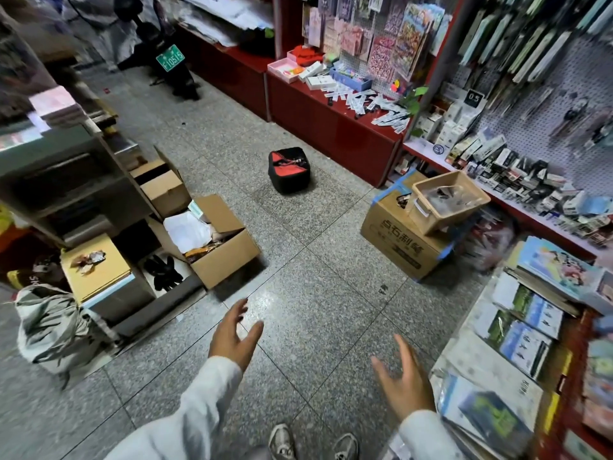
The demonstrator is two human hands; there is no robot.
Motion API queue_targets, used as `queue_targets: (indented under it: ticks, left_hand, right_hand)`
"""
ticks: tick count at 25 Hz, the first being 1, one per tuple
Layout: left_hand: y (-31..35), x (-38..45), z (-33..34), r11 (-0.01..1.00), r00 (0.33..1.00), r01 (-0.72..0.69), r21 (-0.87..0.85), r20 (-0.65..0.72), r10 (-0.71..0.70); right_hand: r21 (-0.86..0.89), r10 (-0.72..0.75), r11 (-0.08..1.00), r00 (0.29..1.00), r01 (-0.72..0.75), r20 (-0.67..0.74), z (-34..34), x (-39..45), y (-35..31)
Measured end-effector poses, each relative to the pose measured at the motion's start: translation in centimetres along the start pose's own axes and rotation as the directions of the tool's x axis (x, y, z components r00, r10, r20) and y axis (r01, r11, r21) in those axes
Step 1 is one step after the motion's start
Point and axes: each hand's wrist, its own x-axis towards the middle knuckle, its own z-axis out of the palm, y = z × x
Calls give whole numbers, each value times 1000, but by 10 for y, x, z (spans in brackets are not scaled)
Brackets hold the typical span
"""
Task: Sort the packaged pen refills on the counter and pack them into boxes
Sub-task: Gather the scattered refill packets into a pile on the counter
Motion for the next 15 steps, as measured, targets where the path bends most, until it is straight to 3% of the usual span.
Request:
queue_targets:
  ticks: [2, 4, 6, 9, 15]
  left_hand:
    - [43, 25, -6, 978, 984, -178, 107, 18, 177]
    - [77, 48, -14, 901, 931, -355, 249, 11, 364]
    - [101, 68, -19, 791, 892, -396, 467, -8, 452]
    - [111, 93, -14, 685, 885, -371, 627, 16, 465]
    - [103, 151, 12, 716, 937, -290, 635, 37, 347]
  right_hand:
    - [-166, -196, 969, 978, 183, -65, -6, 19, -47]
    - [-294, -304, 920, 946, 261, -110, -9, 27, -81]
    - [-377, -393, 871, 907, 315, -151, -6, 33, -101]
    - [-447, -434, 831, 889, 332, -146, -1, 43, -117]
    - [-437, -362, 845, 931, 309, -41, 7, 98, -124]
